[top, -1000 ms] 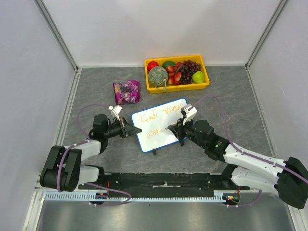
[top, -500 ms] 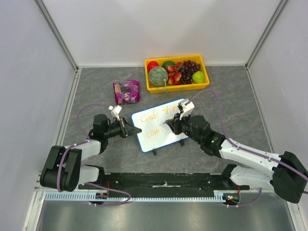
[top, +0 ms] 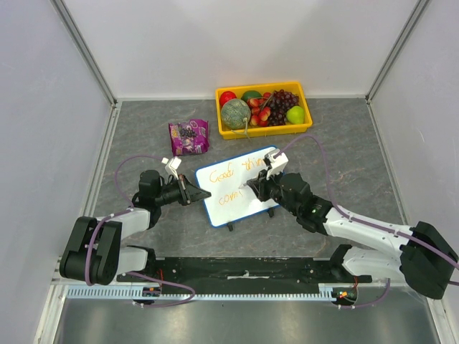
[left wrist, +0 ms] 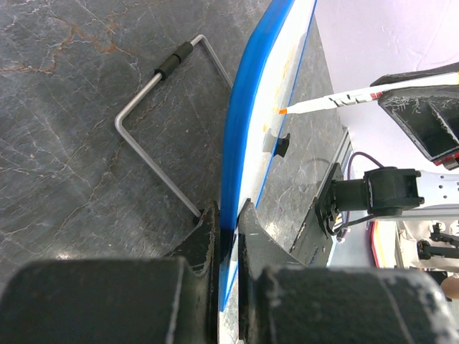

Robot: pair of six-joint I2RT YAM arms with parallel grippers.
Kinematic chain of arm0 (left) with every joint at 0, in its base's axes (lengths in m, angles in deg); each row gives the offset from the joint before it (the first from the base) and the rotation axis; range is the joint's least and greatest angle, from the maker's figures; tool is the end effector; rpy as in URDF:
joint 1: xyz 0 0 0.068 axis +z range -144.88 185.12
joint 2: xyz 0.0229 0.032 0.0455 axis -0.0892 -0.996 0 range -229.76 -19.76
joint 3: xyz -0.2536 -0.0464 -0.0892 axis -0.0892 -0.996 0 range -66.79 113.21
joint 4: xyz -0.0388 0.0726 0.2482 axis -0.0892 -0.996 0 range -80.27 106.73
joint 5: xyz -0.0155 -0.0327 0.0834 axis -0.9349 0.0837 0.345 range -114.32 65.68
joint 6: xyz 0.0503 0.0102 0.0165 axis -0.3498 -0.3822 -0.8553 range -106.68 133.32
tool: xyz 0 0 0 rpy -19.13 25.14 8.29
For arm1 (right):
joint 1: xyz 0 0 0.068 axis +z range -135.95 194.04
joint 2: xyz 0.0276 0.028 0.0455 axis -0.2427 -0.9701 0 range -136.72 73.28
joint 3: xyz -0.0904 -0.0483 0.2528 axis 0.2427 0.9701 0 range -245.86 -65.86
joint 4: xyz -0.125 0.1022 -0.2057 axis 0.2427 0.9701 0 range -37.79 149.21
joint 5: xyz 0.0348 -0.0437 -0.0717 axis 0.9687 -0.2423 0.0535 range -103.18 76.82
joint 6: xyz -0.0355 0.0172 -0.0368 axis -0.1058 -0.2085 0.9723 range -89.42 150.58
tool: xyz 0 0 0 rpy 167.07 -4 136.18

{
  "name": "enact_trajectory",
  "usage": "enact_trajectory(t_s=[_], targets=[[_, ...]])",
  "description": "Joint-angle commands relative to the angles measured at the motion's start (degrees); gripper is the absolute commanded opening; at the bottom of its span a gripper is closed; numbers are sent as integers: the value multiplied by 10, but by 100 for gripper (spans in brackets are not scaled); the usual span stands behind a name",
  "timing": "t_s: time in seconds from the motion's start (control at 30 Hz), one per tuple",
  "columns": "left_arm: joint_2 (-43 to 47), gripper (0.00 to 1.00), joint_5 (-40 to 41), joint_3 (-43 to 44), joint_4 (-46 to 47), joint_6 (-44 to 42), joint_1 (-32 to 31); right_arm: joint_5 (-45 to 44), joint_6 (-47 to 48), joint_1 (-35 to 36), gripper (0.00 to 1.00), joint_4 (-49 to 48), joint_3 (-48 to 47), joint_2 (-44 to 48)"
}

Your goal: Write a sentence on the whiteboard

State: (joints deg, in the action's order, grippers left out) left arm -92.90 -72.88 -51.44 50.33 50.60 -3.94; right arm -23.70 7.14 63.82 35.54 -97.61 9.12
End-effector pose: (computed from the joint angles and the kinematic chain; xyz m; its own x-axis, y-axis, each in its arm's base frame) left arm 0.2069 -0.0600 0.1509 -0.7942 -0.2793 -0.5397 0.3751 0.4734 -0.7970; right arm 0.1657 0.1857 0.2408 -0.4142 0.1159 -0.9028 -0.5149 0.7881 0.3374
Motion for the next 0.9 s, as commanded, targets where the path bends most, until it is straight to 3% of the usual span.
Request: enact_trajectory(t_s=[0.0,0.43,0.87], targets=[[-17,2,94,-9,-50,-20,9,-23,2,3,0,-20,0,-21],[-18,2,94,-9,-50,-20,9,-32,-4,3,0,21,18,74],[-17,2,93,-9,-50,-20,8,-31,-15,3,0,-14,46,47]])
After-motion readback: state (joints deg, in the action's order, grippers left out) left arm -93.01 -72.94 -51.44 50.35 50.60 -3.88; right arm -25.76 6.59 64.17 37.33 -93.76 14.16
